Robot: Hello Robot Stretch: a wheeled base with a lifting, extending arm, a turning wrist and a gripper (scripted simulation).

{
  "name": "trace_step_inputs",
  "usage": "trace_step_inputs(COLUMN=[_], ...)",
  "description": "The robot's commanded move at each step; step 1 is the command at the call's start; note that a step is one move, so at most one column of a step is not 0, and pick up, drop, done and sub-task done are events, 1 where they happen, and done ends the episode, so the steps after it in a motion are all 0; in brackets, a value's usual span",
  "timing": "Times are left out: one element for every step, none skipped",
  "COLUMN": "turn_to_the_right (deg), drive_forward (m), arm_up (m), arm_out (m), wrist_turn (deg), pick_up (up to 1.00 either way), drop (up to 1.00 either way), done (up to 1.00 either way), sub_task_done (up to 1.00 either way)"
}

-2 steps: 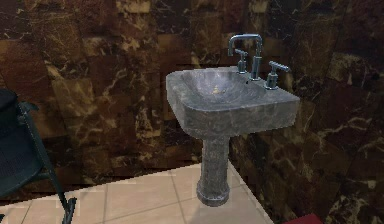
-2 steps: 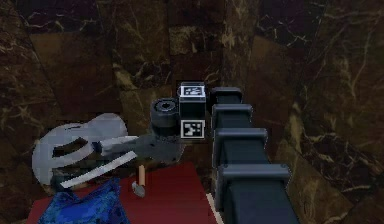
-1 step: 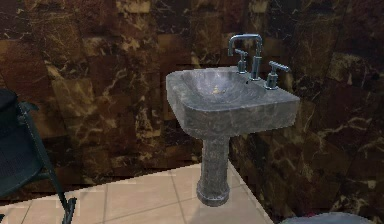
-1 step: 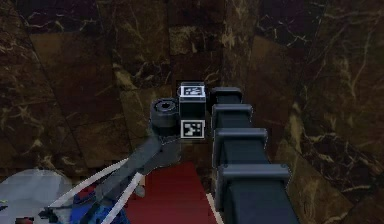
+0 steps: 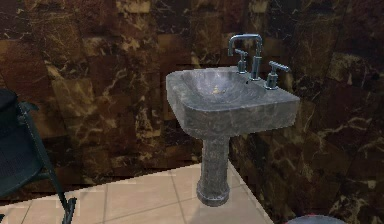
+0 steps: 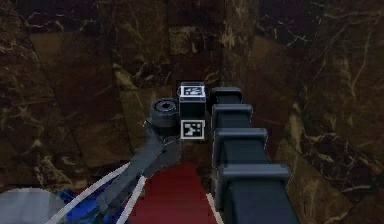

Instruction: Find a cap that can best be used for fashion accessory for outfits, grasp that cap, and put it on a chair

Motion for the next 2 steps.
trace_step_inputs(turn_to_the_right=[0.0, -45.0], drive_forward=[0.00, 0.00], arm_up=[0.00, 0.00], arm_out=[-0.12, 0.00], wrist_turn=[0.0, 0.0], pick_up=[0.00, 0.00], drop=[0.00, 0.00], done=[0.00, 0.00], sub_task_done=[0.00, 0.00])
